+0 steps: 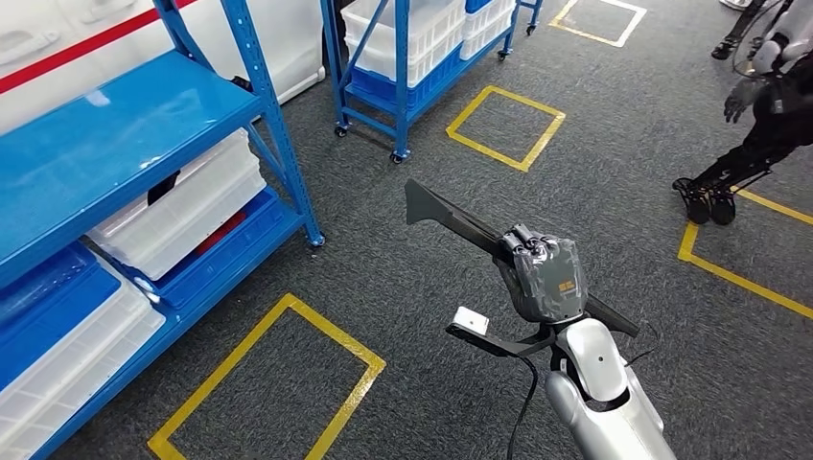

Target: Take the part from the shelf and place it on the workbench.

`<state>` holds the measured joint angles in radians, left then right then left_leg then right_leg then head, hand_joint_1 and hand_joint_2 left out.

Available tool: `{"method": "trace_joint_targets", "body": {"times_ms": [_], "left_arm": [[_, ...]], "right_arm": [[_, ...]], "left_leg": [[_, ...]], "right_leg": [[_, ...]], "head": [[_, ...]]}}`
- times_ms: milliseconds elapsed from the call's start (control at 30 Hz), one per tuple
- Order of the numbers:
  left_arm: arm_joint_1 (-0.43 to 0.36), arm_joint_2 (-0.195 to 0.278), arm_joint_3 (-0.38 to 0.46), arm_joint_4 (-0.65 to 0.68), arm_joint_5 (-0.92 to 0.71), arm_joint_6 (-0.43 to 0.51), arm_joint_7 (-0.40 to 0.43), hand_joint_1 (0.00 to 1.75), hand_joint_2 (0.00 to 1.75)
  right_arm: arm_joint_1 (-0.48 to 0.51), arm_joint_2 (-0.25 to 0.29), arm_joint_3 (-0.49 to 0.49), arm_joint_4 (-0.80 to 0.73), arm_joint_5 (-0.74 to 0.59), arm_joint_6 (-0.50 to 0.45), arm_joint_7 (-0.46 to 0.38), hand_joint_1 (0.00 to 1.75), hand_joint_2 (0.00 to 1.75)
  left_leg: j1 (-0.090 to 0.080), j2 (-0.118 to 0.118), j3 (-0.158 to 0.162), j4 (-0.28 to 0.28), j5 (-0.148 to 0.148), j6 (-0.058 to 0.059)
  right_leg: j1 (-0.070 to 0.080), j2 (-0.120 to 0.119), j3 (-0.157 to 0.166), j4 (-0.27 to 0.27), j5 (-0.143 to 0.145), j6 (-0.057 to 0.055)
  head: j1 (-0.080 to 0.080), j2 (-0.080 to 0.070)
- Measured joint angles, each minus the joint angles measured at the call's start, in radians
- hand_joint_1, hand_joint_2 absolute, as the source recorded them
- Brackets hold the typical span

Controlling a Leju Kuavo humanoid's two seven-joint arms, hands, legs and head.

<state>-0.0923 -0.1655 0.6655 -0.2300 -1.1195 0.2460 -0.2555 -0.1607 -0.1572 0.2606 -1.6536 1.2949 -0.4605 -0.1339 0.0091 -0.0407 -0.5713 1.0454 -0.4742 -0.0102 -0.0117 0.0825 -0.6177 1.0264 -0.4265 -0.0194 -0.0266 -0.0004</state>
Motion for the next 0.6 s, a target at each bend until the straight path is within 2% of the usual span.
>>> {"method": "trace_joint_targets", "body": {"times_ms": [33,100,133,167,200,233,267,300,333,367,400,433,500,533,567,600], "left_arm": [[0.0,0.0,0.0,0.0,-0.001,0.001,0.0,0.0,1.75],[-0.001,0.0,0.0,0.0,-0.003,0.001,-0.001,0.0,1.75],[-0.002,0.0,0.0,0.0,-0.003,0.0,-0.003,0.0,1.75],[-0.003,0.0,0.001,0.0,-0.002,0.0,-0.004,0.0,1.75],[-0.003,0.0,0.001,0.0,-0.002,0.0,-0.006,0.0,1.75],[-0.002,0.0,0.001,0.0,-0.001,-0.001,-0.007,0.0,1.75],[0.001,0.0,0.001,0.0,0.001,-0.001,-0.009,0.0,1.75],[0.003,0.0,0.002,0.0,0.002,-0.001,-0.011,0.0,1.75],[0.005,0.0,0.002,0.0,0.003,-0.001,-0.013,0.0,1.75],[0.006,0.0,0.003,0.0,0.004,-0.002,-0.015,0.0,1.75],[0.007,0.0,0.003,0.0,0.004,-0.002,-0.016,0.0,1.75],[0.006,-0.001,0.003,0.0,0.003,-0.002,-0.016,0.0,1.75],[0.006,-0.001,0.005,0.0,0.003,-0.003,-0.017,0.0,1.75],[0.006,-0.002,0.005,0.0,0.003,-0.003,-0.018,0.0,1.75],[0.005,-0.002,0.006,0.0,0.002,-0.004,-0.019,0.0,1.75],[0.005,-0.002,0.007,0.0,0.001,-0.004,-0.021,0.0,1.75]], "right_arm": [[0.0,0.0,0.0,0.001,-0.001,0.0,0.0,1.75,1.75],[0.002,0.0,0.0,0.002,-0.003,0.0,0.0,1.75,1.75],[0.004,0.0,0.0,0.002,-0.004,-0.001,0.0,1.75,1.75],[0.006,0.0,0.0,0.002,-0.004,-0.001,0.0,1.75,1.75],[0.006,0.0,0.0,0.002,-0.004,-0.001,-0.001,1.75,1.75],[0.006,0.001,0.0,0.003,-0.004,-0.001,-0.001,1.75,1.75],[0.005,0.001,0.0,0.004,-0.004,-0.001,-0.002,1.75,1.75],[0.005,0.002,0.0,0.005,-0.002,0.0,-0.002,1.75,1.75],[0.005,0.002,0.0,0.007,-0.001,0.001,-0.002,1.75,1.75],[0.005,0.003,0.0,0.009,0.0,0.002,-0.002,1.75,1.75],[0.005,0.003,0.0,0.01,0.001,0.002,-0.002,1.75,1.75],[0.004,0.003,0.0,0.011,0.002,0.002,-0.002,1.75,1.75],[0.0,0.003,0.001,0.011,0.002,0.002,-0.002,1.75,1.75],[-0.002,0.004,0.001,0.011,0.002,0.002,-0.002,1.75,1.75],[-0.003,0.004,0.001,0.011,0.002,0.002,-0.001,1.75,1.75],[-0.002,0.005,0.001,0.011,0.002,0.001,-0.001,1.75,1.75]], "left_leg": [[-0.001,-0.009,0.01,-0.024,0.004,0.004],[-0.004,0.0,0.013,-0.032,0.007,0.013],[-0.003,0.009,0.015,-0.037,0.012,0.02],[-0.002,0.018,0.017,-0.044,0.017,0.027],[0.0,0.028,0.019,-0.05,0.022,0.034],[-0.001,0.038,0.019,-0.054,0.025,0.037],[-0.002,0.047,0.018,-0.054,0.025,0.04],[-0.003,0.057,0.016,-0.054,0.024,0.04],[-0.004,0.068,0.016,-0.053,0.024,0.04],[-0.004,0.078,0.015,-0.053,0.023,0.04],[-0.004,0.088,0.015,-0.052,0.022,0.038],[-0.004,0.096,0.016,-0.051,0.02,0.035],[-0.009,0.112,0.017,-0.046,0.015,0.026],[-0.011,0.118,0.018,-0.044,0.012,0.021],[-0.014,0.125,0.018,-0.042,0.01,0.015],[-0.014,0.133,0.02,-0.042,0.008,0.01]], "right_leg": [[-0.001,0.008,-0.003,0.0,0.002,0.006],[-0.004,0.024,-0.008,-0.004,0.008,0.021],[-0.005,0.018,-0.01,-0.002,0.008,0.026],[-0.004,0.0,-0.015,0.008,-0.001,0.03],[-0.002,-0.023,-0.029,0.038,-0.02,0.033],[-0.003,-0.05,-0.053,0.09,-0.051,0.035],[-0.003,-0.066,-0.084,0.156,-0.086,0.038],[-0.005,-0.071,-0.114,0.221,-0.113,0.041],[-0.007,-0.074,-0.133,0.264,-0.125,0.044],[-0.009,-0.076,-0.134,0.27,-0.118,0.046],[-0.011,-0.082,-0.113,0.234,-0.094,0.046],[-0.011,-0.093,-0.075,0.168,-0.062,0.046],[-0.005,-0.128,-0.006,0.039,-0.022,0.038],[-0.002,-0.137,0.01,0.006,-0.017,0.032],[0.002,-0.138,0.012,-0.003,-0.02,0.026],[0.003,-0.126,0.01,-0.003,-0.018,0.02]], "head": [[0.0,0.0],[0.0,0.0],[0.0,0.0],[0.0,0.0],[0.0,0.0],[0.0,0.0],[0.0,0.0],[0.0,0.0],[0.0,0.0],[0.0,0.0],[0.0,0.0],[0.0,0.0],[0.0,0.0],[0.0,0.0],[0.0,0.0],[0.0,0.0]]}}
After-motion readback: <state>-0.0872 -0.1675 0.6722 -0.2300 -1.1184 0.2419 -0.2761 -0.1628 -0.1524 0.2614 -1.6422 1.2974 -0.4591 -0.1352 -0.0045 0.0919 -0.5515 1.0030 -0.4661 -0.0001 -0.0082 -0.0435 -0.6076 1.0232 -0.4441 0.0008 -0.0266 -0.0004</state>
